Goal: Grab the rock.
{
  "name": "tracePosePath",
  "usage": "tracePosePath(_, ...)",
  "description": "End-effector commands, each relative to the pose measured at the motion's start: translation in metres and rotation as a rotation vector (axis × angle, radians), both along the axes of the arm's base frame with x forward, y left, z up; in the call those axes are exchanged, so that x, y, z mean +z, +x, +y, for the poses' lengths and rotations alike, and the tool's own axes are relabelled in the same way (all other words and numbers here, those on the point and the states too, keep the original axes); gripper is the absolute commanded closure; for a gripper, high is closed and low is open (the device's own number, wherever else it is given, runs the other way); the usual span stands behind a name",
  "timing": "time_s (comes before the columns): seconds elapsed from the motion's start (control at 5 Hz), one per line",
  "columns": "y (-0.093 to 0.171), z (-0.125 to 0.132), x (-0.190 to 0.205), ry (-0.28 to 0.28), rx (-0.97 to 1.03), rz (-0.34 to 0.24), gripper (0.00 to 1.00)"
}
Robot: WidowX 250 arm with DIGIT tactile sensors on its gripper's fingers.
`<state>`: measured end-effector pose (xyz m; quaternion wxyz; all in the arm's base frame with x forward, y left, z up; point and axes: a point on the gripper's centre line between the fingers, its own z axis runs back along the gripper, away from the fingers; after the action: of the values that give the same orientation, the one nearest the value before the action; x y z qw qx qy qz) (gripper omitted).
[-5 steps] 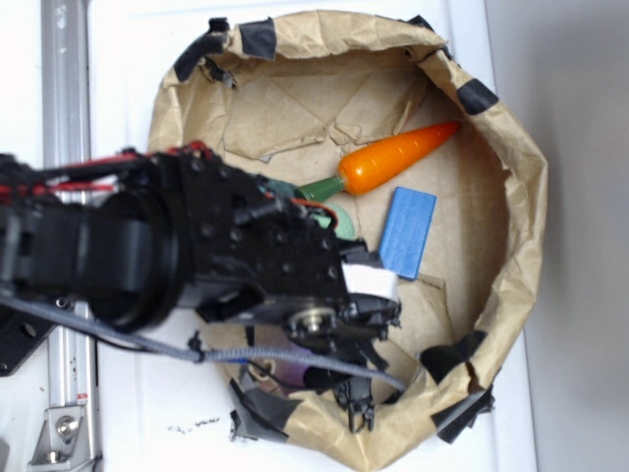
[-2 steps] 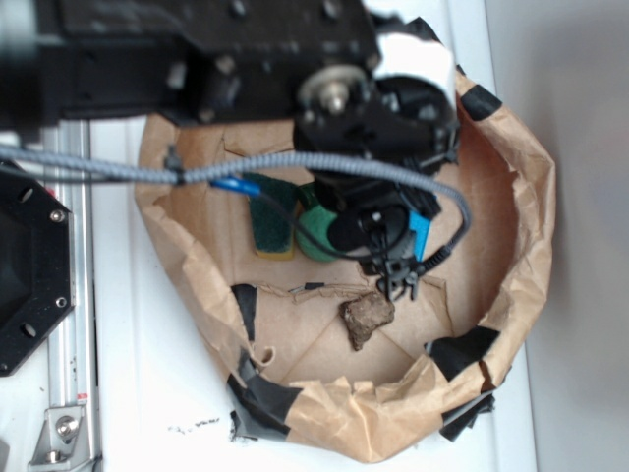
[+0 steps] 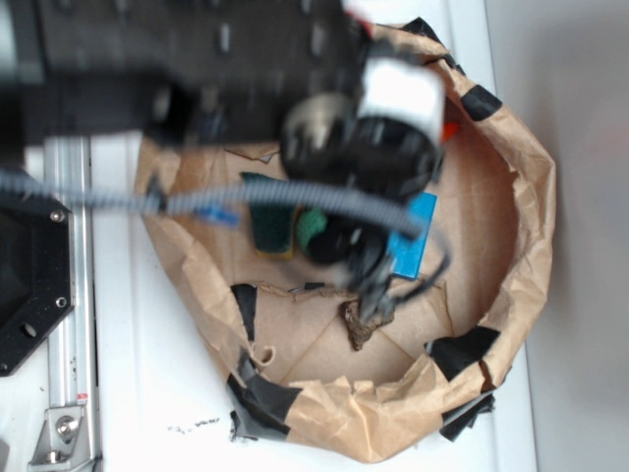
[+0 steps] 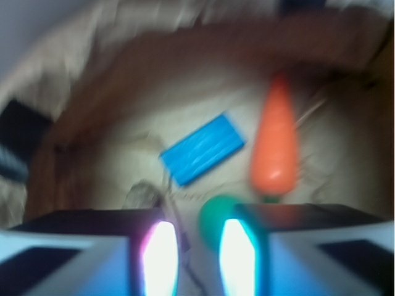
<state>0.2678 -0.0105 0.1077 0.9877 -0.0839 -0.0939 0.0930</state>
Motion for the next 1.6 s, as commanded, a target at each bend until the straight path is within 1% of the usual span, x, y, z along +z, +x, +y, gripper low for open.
tracePosePath(0.0, 0.009, -0.044, -0.036, -0.013, -0.317, -0.089, 0.0)
tracePosePath(0.2, 0.012, -0.056, -0.053, -0.01, -0.42, -0.092, 0.0)
tracePosePath(0.4, 0.009, -0.064, -0.073, -0.012, -0.495, -0.054, 0.0)
tracePosePath(0.6, 0.004, -0.063, -0.079, -0.011, -0.459, -0.016, 1.0)
tracePosePath(0.8, 0.005, -0.059, -0.064, 0.011, -0.41, -0.045, 1.0)
tracePosePath(1.0, 0.009, -0.04, -0.025, 0.072, -0.283, -0.08, 1.0)
tracePosePath(1.2, 0.005, 0.0, 0.025, 0.118, -0.048, -0.028, 1.0)
tracePosePath(1.4, -0.008, 0.024, 0.063, 0.153, 0.025, -0.034, 1.0)
